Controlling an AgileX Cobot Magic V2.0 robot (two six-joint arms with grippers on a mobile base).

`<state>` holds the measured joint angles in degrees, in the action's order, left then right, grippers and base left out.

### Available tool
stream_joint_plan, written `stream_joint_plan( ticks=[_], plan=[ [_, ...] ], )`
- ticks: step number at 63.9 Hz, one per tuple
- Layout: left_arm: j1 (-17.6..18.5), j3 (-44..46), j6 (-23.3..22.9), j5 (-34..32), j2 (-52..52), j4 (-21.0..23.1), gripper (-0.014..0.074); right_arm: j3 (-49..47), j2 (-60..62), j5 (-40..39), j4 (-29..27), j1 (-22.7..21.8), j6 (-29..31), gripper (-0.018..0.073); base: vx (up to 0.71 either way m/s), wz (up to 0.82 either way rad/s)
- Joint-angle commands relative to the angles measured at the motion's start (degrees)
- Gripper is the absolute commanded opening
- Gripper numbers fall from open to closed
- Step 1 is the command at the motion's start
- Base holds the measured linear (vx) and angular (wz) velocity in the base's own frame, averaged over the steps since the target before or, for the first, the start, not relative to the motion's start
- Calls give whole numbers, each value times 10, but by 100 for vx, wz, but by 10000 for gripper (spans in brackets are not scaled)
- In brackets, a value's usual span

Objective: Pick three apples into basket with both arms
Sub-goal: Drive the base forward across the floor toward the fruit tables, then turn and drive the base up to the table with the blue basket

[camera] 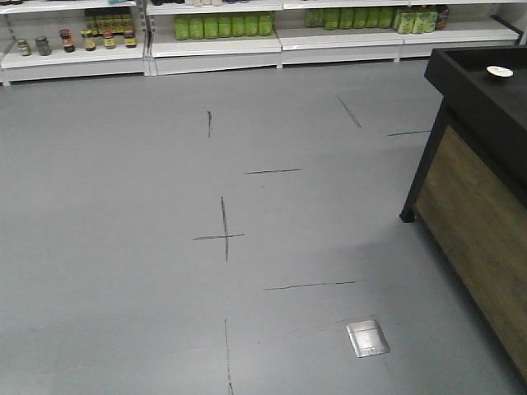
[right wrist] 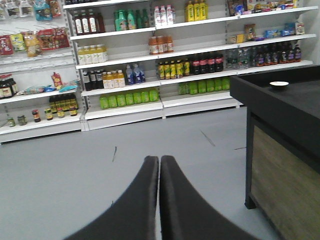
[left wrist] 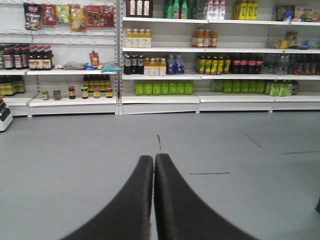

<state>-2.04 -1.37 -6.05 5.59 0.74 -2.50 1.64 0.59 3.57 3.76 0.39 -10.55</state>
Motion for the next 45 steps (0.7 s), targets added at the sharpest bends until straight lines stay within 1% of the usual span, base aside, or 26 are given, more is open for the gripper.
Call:
stream_joint_plan(
  ticks=[1,21,45],
  plan=[
    [1,-13,-2,-40,7,5,-6,7,6,-39,5,-4,6,-4,18,-34],
    [1,-13,-2,-40,7,5,-6,7,6,-39,5,-4,6,-4,15,-38],
    [1,-13,-2,-40,7,5,-6,7,6,-39,5,-4,6,-4,11,-47]
  ],
)
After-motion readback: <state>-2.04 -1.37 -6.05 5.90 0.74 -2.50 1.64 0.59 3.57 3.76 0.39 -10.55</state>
